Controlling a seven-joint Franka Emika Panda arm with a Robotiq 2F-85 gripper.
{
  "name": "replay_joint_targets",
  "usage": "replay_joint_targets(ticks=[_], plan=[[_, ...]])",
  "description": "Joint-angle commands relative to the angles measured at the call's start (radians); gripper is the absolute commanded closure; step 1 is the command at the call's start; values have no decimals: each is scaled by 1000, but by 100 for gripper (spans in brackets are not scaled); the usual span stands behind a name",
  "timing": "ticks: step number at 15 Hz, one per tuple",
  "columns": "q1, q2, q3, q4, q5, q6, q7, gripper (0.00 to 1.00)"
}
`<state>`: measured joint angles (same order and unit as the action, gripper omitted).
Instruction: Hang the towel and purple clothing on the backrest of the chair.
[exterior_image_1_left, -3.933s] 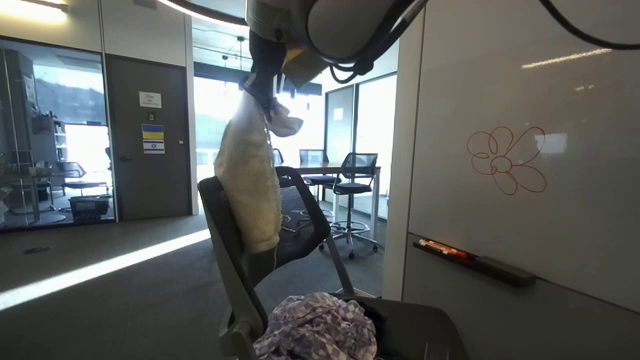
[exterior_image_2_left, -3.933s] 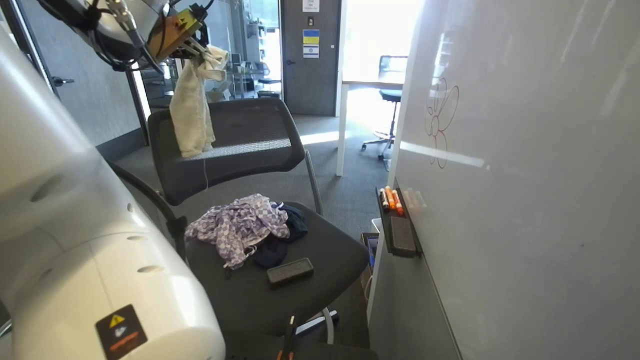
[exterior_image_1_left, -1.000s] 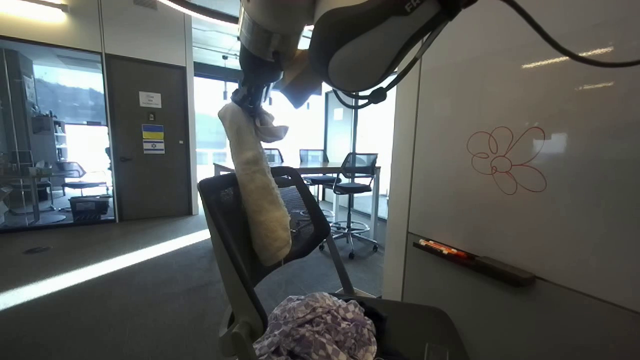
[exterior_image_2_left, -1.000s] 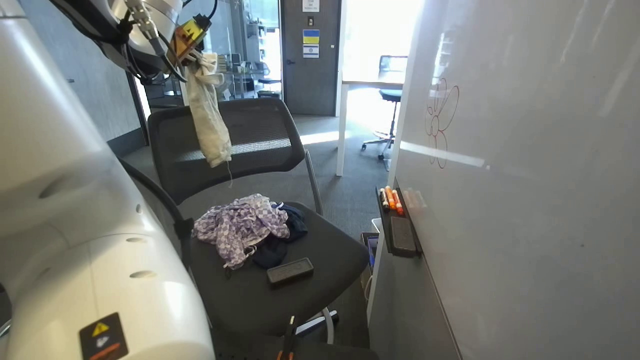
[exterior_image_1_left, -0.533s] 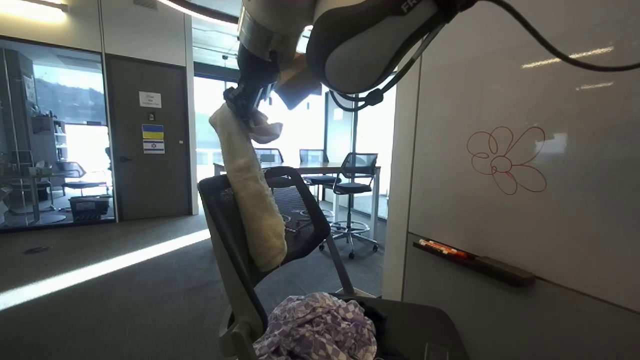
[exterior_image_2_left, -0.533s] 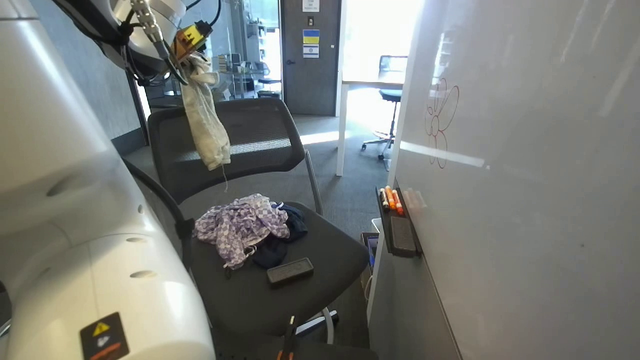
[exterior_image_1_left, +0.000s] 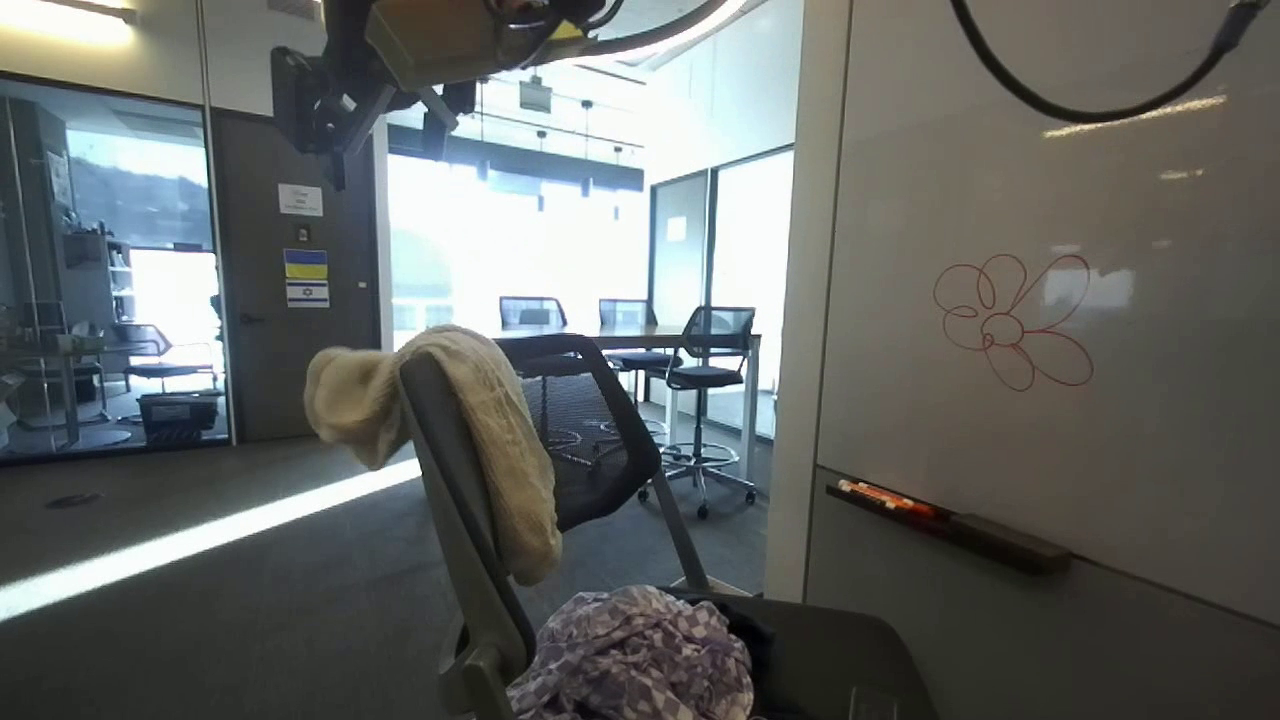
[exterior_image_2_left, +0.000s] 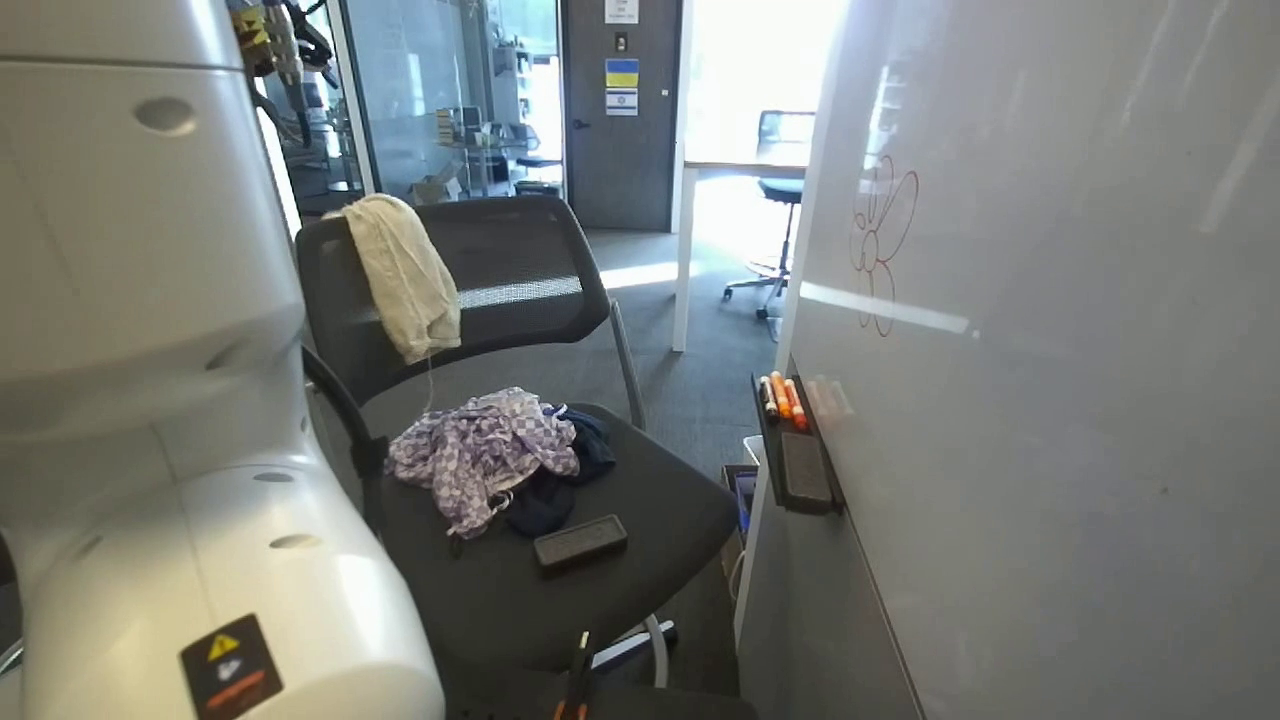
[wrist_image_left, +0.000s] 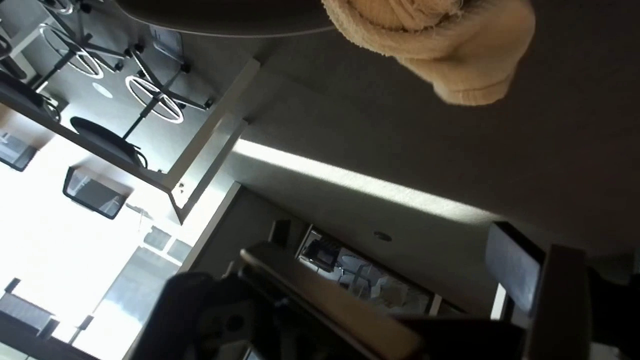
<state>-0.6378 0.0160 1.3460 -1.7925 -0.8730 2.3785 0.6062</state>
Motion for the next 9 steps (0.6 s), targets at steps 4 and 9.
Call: replay_joint_targets(ticks=[4,9], plan=[[47,94,6,61,-32,-205,-53,0],[123,40,-131,-46,266,-221,-129,0]])
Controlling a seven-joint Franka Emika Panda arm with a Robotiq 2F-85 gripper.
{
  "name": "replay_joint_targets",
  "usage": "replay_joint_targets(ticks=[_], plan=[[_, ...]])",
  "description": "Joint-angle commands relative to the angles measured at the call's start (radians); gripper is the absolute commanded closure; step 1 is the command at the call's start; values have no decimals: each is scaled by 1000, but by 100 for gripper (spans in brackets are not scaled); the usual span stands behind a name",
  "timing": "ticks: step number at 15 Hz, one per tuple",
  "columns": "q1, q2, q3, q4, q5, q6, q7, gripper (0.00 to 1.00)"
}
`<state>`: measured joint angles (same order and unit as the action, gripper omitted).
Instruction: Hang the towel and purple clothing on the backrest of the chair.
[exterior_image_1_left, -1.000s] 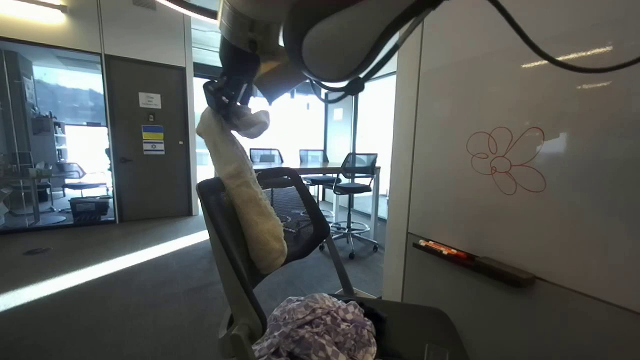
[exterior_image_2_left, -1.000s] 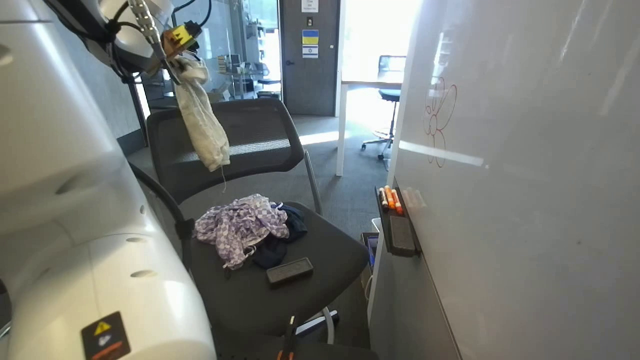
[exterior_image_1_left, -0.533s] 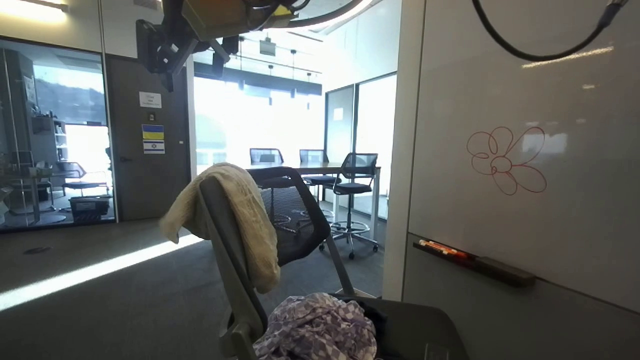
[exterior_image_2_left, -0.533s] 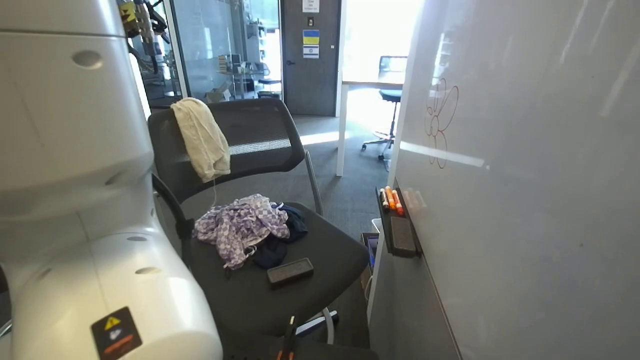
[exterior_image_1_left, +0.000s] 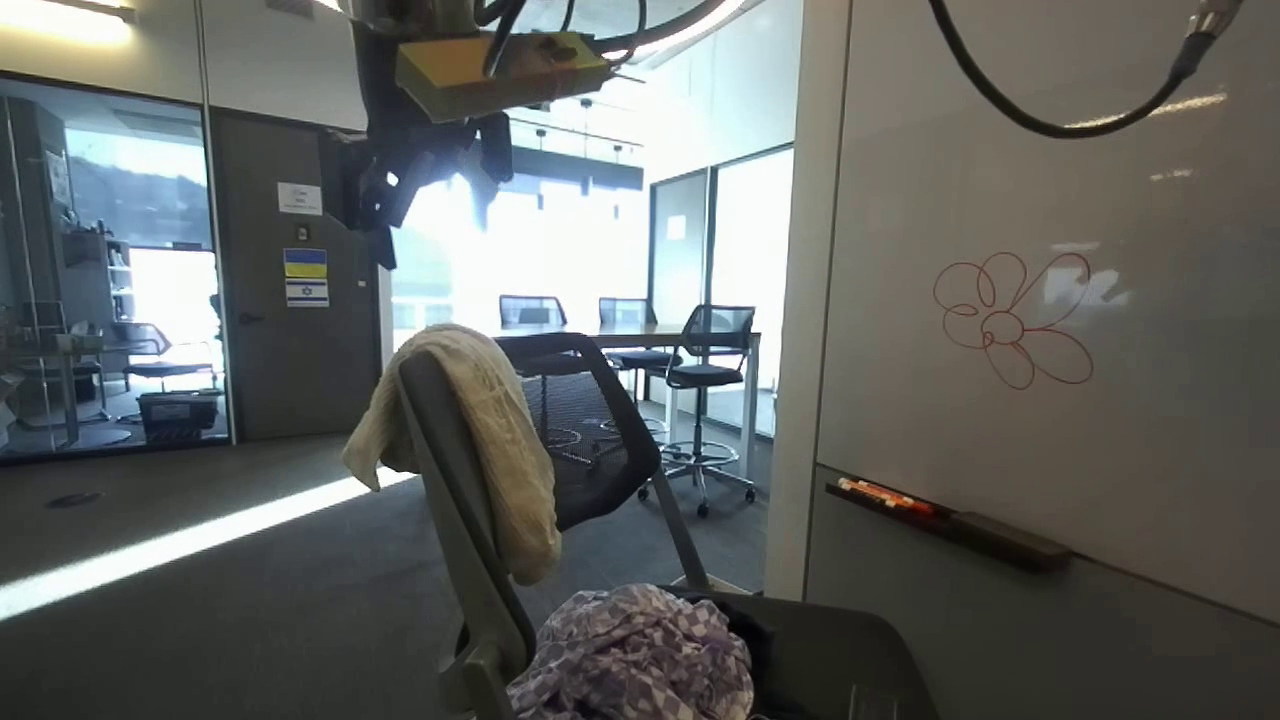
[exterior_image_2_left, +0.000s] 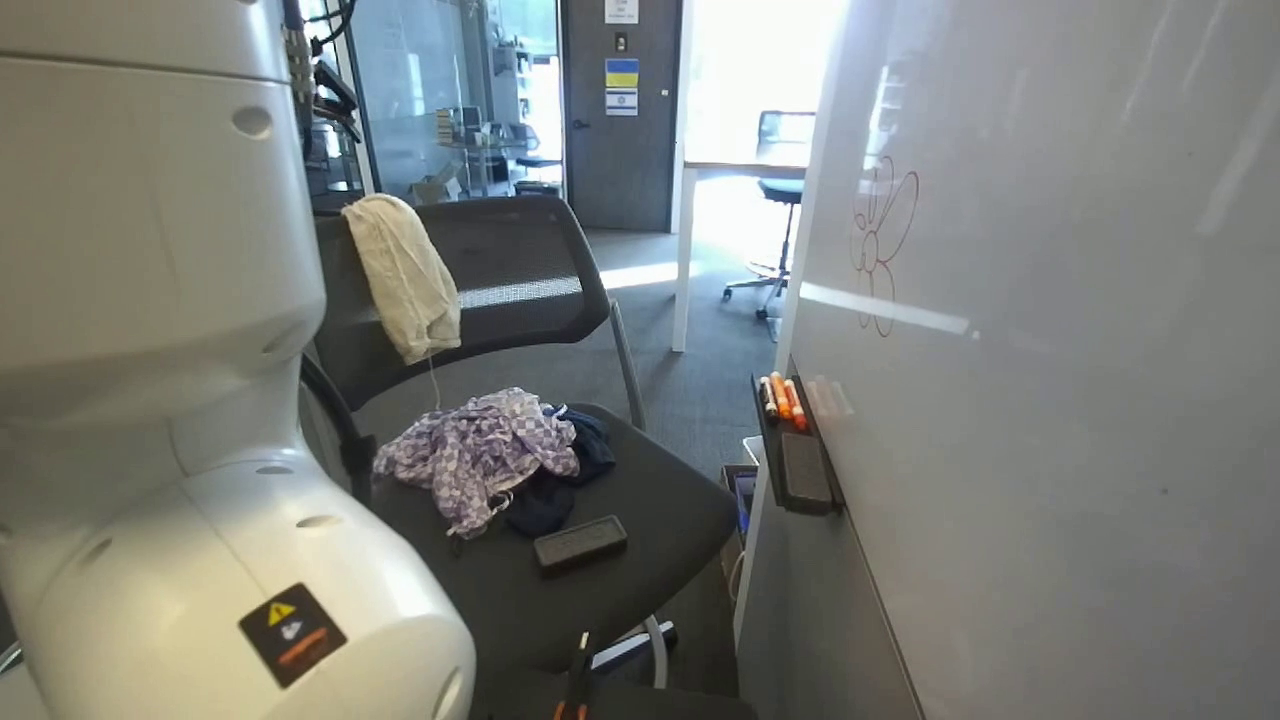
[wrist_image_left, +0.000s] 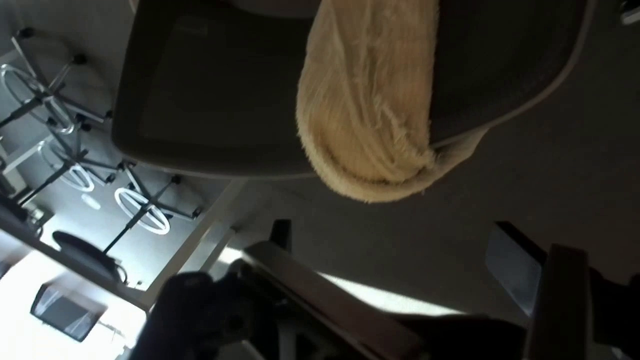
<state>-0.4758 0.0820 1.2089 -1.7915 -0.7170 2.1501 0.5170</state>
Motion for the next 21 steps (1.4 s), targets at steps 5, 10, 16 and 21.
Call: replay_joint_targets(ticks=[5,10,16,21], plan=[[-174,-161,-51,-228,377,108,-147,0],[-201,-234,-173,-434,662,209,-355,0],[205,-190,-632,-737,790,431,-458,0],[401,-65,-848,-860,566,774,-353,0]])
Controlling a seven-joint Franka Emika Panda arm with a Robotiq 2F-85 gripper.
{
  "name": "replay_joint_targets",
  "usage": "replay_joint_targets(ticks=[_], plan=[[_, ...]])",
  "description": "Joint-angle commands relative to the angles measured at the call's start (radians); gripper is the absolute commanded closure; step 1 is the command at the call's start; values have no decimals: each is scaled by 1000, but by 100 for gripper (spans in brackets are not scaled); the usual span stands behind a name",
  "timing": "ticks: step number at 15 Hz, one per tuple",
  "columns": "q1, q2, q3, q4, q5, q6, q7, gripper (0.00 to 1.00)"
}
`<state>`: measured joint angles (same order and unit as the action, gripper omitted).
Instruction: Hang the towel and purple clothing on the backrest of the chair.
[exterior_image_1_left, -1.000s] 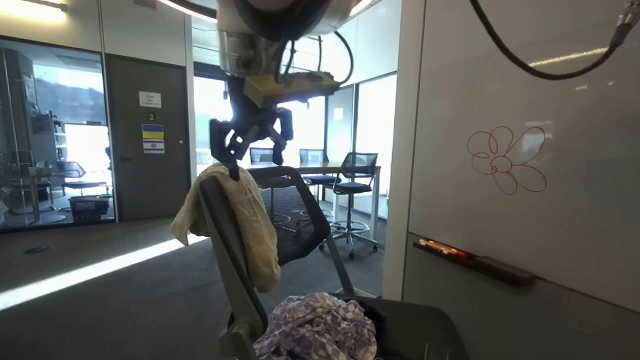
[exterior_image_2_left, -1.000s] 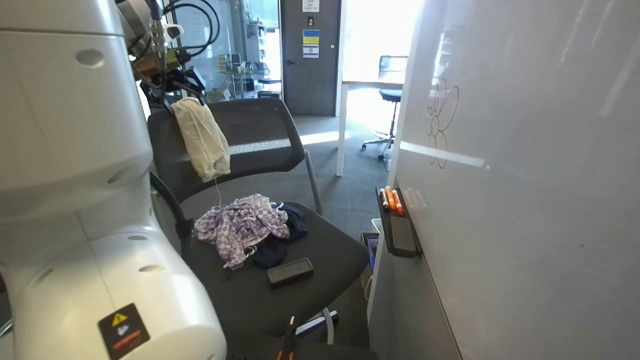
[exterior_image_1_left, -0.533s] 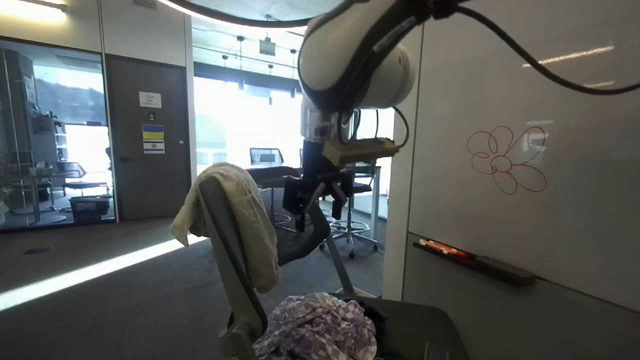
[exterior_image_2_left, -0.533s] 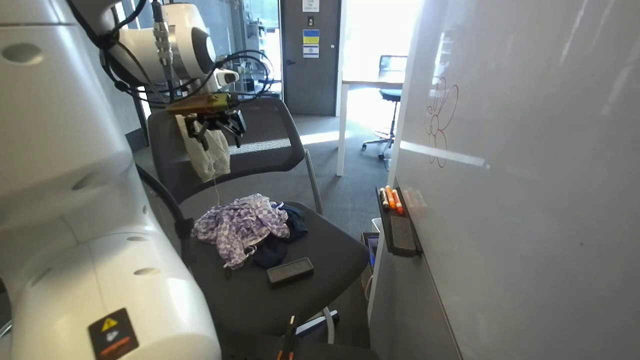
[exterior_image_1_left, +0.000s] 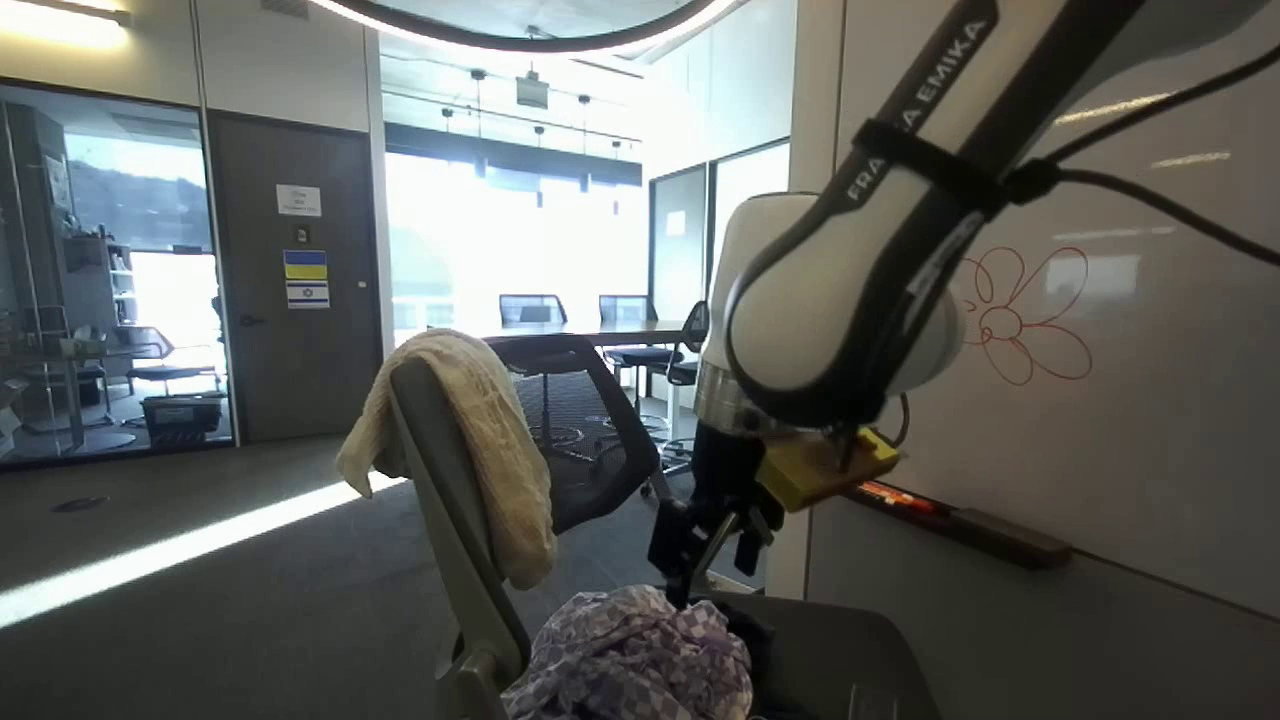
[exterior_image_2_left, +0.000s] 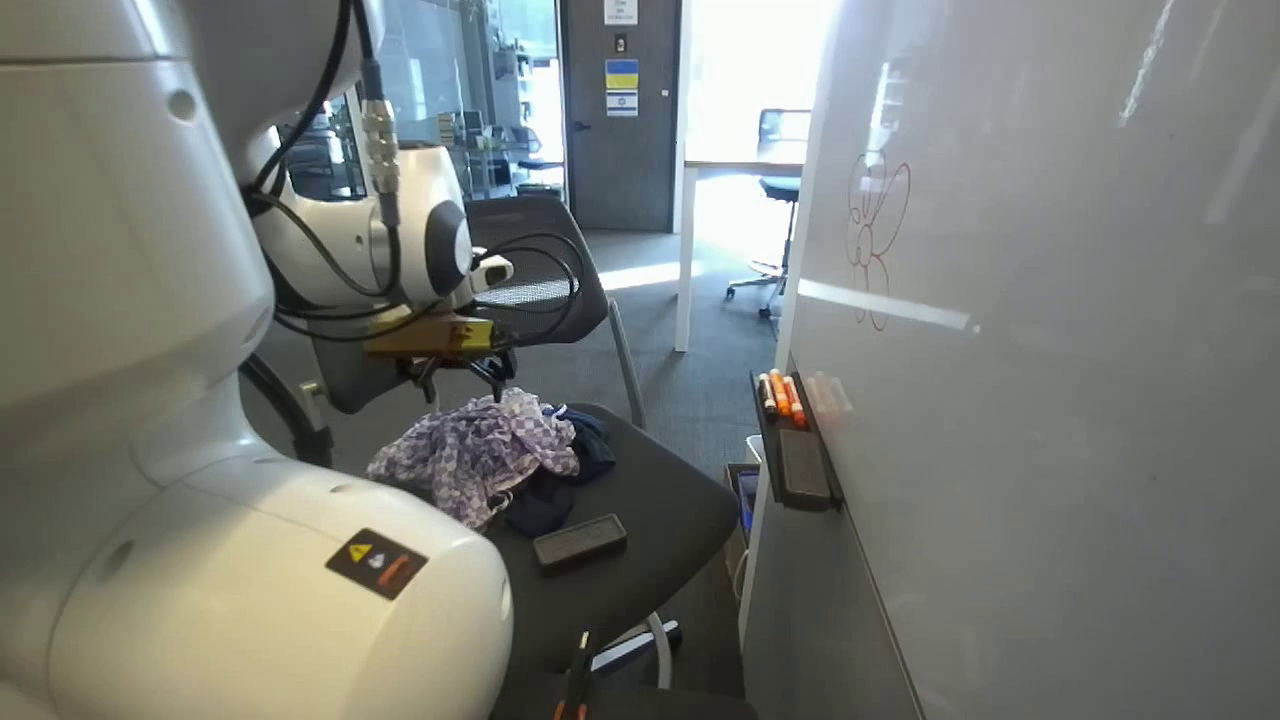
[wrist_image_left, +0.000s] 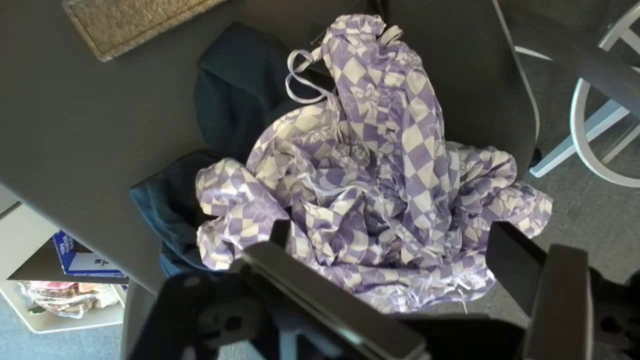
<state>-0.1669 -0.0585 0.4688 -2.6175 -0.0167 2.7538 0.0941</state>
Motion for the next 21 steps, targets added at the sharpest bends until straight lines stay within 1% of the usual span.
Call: replay_joint_targets(ticks=[1,4,7,8,10,13,15,19,21], plan=[[4,99,-37,-35,-221,212,117,0],[27,177,-104,8,-451,227,255,0],[62,253,-155,76,-579,214,352,0],[33,195,-119,16,-507,198,287,0],[40,234,-136,50,-548,198,316,0],[45,252,-138,65,-552,198,321,0],[63,286,-151,110,-579,200,339,0],[98,346,-178,211,-604,140,372,0],[115,403,-191,266,-606,108,373,0]])
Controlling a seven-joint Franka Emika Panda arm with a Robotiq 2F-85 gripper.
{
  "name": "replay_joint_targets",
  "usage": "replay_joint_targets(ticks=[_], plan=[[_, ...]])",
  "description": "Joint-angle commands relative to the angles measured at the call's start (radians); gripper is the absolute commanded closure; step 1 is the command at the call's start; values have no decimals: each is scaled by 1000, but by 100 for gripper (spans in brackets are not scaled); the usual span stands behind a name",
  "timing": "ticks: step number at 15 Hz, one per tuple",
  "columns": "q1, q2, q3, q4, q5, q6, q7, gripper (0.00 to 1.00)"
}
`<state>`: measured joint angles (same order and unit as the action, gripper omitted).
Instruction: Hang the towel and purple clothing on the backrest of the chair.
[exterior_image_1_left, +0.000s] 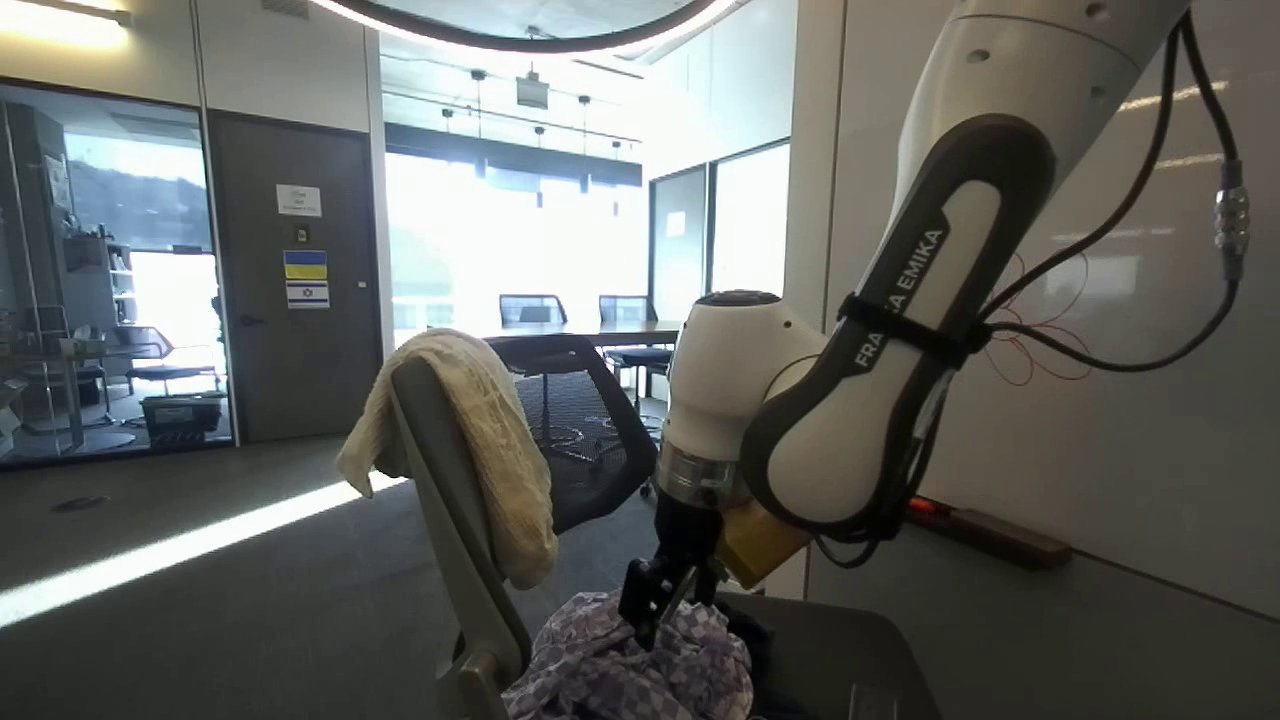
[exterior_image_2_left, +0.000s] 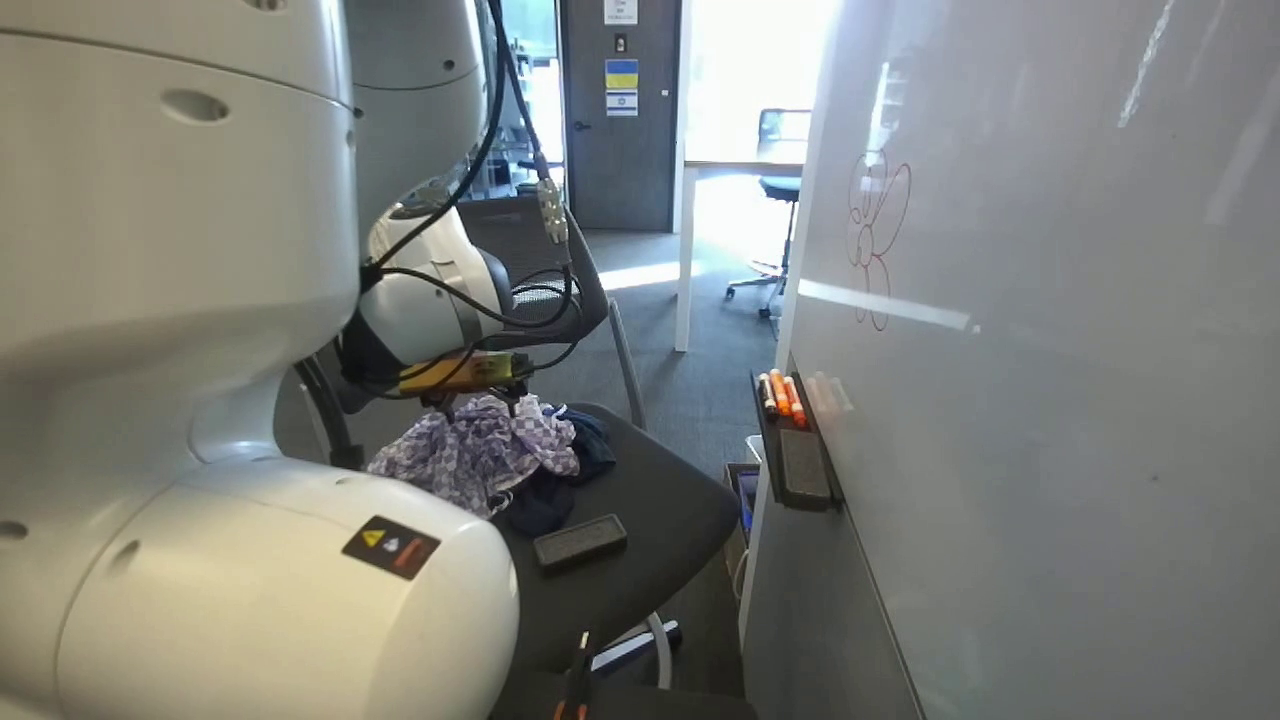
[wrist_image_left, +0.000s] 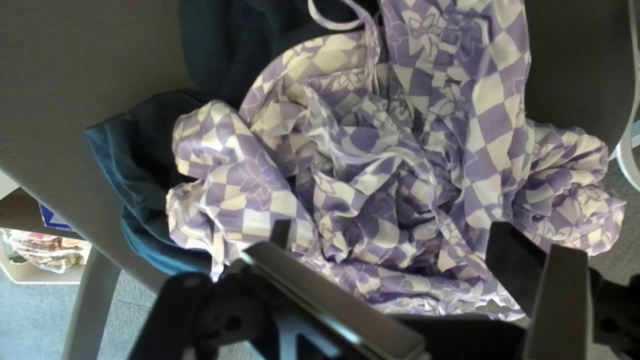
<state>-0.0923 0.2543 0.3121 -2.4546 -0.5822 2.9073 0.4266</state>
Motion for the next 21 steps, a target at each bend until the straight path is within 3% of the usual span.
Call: replay_joint_targets(ticks=[1,8,9,10,14,19,21], plan=[[48,122,-39,125,-39,-62,36,0],[92,325,-91,258,-22,-78,18,0],[89,337,-91,264,-18,-70,12,25],[190,328,-184,258,109,-40,-74,26],[257,320,-251,248,239,-25,-140,56],[307,192,-285,149,334,-55,-163,93],[328,108,-313,99,331,-67,-155,97]])
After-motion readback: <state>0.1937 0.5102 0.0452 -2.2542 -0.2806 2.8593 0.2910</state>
